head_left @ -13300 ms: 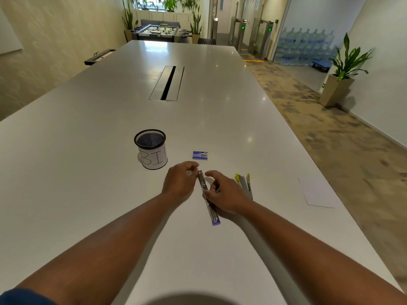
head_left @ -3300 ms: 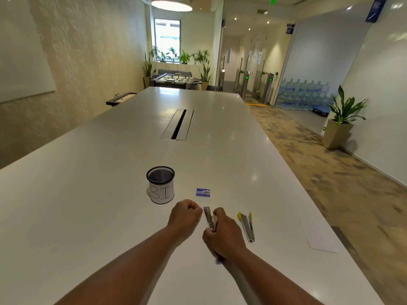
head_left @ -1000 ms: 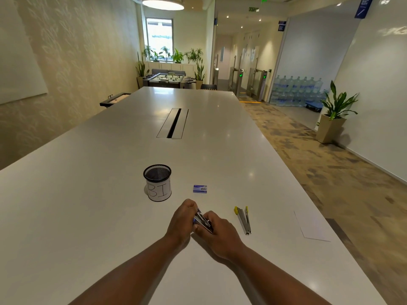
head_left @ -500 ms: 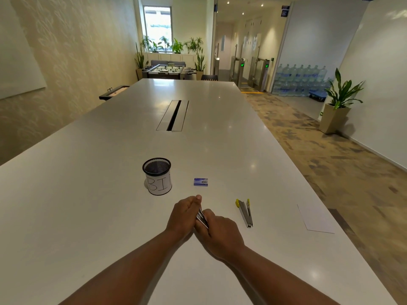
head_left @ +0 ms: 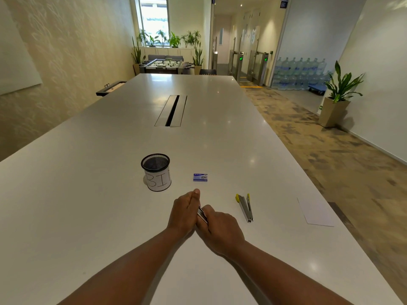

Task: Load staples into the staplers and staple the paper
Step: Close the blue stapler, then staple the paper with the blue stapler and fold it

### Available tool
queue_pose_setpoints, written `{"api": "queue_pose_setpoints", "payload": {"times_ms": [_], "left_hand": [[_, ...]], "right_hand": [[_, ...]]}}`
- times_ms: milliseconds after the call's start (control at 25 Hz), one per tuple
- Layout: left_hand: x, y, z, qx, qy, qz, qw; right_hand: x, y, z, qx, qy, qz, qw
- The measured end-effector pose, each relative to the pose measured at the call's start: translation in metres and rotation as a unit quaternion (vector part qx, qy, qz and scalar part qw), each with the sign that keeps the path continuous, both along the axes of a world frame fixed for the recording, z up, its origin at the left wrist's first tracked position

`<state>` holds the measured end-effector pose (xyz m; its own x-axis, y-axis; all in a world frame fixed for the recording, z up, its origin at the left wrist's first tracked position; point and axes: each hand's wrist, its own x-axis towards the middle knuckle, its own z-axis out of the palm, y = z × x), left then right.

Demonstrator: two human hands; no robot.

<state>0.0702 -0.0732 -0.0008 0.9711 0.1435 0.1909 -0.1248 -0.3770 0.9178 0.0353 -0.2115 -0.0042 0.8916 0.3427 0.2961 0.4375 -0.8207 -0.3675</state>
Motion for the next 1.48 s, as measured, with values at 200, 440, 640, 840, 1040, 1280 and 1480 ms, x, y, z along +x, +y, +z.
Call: {"api": "queue_pose_setpoints", "payload": {"times_ms": [200, 440, 640, 840, 1040, 1280, 1480], "left_hand": [[-0.001, -0.001, -0.003, -0.11, 0.029, -0.022, 0.993], [-0.008, -0.002, 0.001, -0.198, 0.046, -0.007, 0.979], [-0.027, -0.014, 0.0, -0.092, 0.015, -0.021, 0.995], [-0.041, -0.062, 0.011, -0.023, -0.057, -0.051, 0.997], [-0.034, -0.139, 0.035, 0.057, -0.113, -0.148, 0.981], [-0.006, -0.212, 0.034, 0.121, 0.02, -0.248, 0.961], [0.016, -0.239, 0.012, 0.198, 0.09, -0.264, 0.939]], "right_hand": [[0.0, 0.001, 0.002, 0.026, -0.012, -0.011, 1.0], [-0.008, 0.001, 0.008, 0.073, -0.009, -0.057, 0.996], [-0.021, -0.019, 0.018, 0.214, 0.031, -0.156, 0.964], [-0.023, -0.086, 0.036, 0.202, 0.017, -0.258, 0.944], [-0.023, -0.168, 0.043, 0.177, 0.003, -0.362, 0.915], [-0.016, -0.241, 0.033, 0.221, 0.025, -0.45, 0.865], [-0.006, -0.268, 0.02, 0.228, 0.063, -0.461, 0.855]]}}
